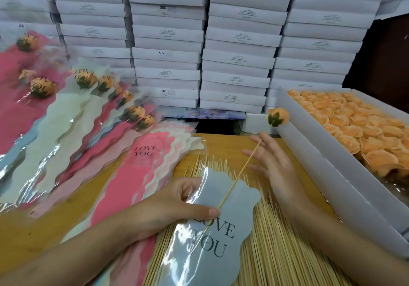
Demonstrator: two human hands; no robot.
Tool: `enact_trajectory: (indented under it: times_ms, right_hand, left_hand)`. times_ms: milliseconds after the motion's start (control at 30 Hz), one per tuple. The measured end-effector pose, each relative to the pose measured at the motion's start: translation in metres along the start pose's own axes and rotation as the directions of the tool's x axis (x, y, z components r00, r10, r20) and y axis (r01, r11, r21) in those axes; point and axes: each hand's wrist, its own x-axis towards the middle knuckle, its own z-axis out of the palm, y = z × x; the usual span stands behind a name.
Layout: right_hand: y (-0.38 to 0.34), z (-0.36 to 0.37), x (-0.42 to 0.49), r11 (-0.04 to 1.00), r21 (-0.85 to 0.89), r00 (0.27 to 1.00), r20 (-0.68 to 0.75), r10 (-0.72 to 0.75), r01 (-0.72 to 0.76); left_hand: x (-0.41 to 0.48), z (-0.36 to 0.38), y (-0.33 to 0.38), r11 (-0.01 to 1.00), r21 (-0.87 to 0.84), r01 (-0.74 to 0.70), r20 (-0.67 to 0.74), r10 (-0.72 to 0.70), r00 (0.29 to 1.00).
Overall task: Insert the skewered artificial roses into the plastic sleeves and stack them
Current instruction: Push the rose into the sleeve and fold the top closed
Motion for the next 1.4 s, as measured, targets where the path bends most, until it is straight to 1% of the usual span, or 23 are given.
enact_trajectory:
  times_ms: [167,267,400,467,500,567,667,833,967,1033,1100,1200,1300,1400]
  right_hand:
    - [0.003,0.004,-0.008,0.997,-0.046,0.993,0.108,-0.05,0.056]
    - [0.004,0.004,-0.013,0.995,-0.039,0.985,0.153,-0.082,0.089]
    - [0.002,0.005,-0.017,0.99,-0.052,0.964,0.241,-0.115,0.131]
    - [0.001,0.005,-0.018,0.99,-0.053,0.954,0.279,-0.114,0.134]
    - [0.001,0.006,-0.019,0.989,-0.057,0.95,0.291,-0.114,0.137]
    - [0.001,0.006,-0.018,0.989,-0.053,0.948,0.296,-0.119,0.14]
    - [0.001,0.005,-0.017,0.993,0.008,0.964,0.237,-0.118,0.12]
    - [0.004,0.004,-0.012,0.995,0.076,0.99,0.123,-0.067,0.058]
    - [0.007,0.002,-0.008,0.991,0.125,0.998,0.008,-0.054,0.053]
    - [0.01,0.001,-0.005,0.982,0.186,0.997,-0.074,-0.015,0.029]
    - [0.013,-0.001,0.0,0.963,0.269,0.988,-0.138,0.07,-0.03]
    - [0.018,-0.005,0.005,0.937,0.339,0.973,-0.175,0.154,-0.087]
    - [0.022,-0.009,0.006,0.947,0.308,0.974,-0.166,0.154,-0.097]
    - [0.024,-0.011,0.005,0.967,0.237,0.973,-0.181,0.142,-0.097]
  left_hand:
    - [0.0,0.002,-0.001,0.999,-0.043,0.001,-0.049,-0.003,0.999]
    - [0.001,0.001,-0.001,0.999,-0.052,0.003,-0.07,-0.006,0.998]
    - [0.002,0.002,-0.002,1.0,-0.027,-0.004,-0.085,0.002,0.996]
    - [0.002,0.002,-0.003,1.0,0.003,0.001,-0.126,0.0,0.992]
    - [0.002,0.001,-0.003,1.0,0.016,0.01,-0.148,-0.008,0.989]
    - [0.002,0.0,-0.004,1.0,0.002,0.015,-0.144,-0.015,0.989]
    - [0.001,-0.001,-0.003,0.999,-0.043,0.013,-0.102,-0.017,0.995]
    - [0.001,-0.002,-0.004,0.997,-0.076,0.01,-0.069,-0.016,0.997]
    - [0.001,-0.005,-0.003,0.971,-0.237,0.013,-0.09,-0.035,0.995]
    - [0.001,-0.005,-0.001,0.957,-0.288,0.018,-0.091,-0.046,0.995]
    - [0.0,-0.004,0.002,0.957,-0.29,0.023,-0.099,-0.054,0.994]
    - [-0.001,-0.001,0.003,0.961,-0.266,0.07,-0.085,-0.096,0.992]
    - [-0.003,0.001,0.005,0.968,-0.233,0.093,-0.014,-0.099,0.995]
    - [-0.005,0.003,0.007,0.972,-0.213,0.095,-0.029,-0.104,0.994]
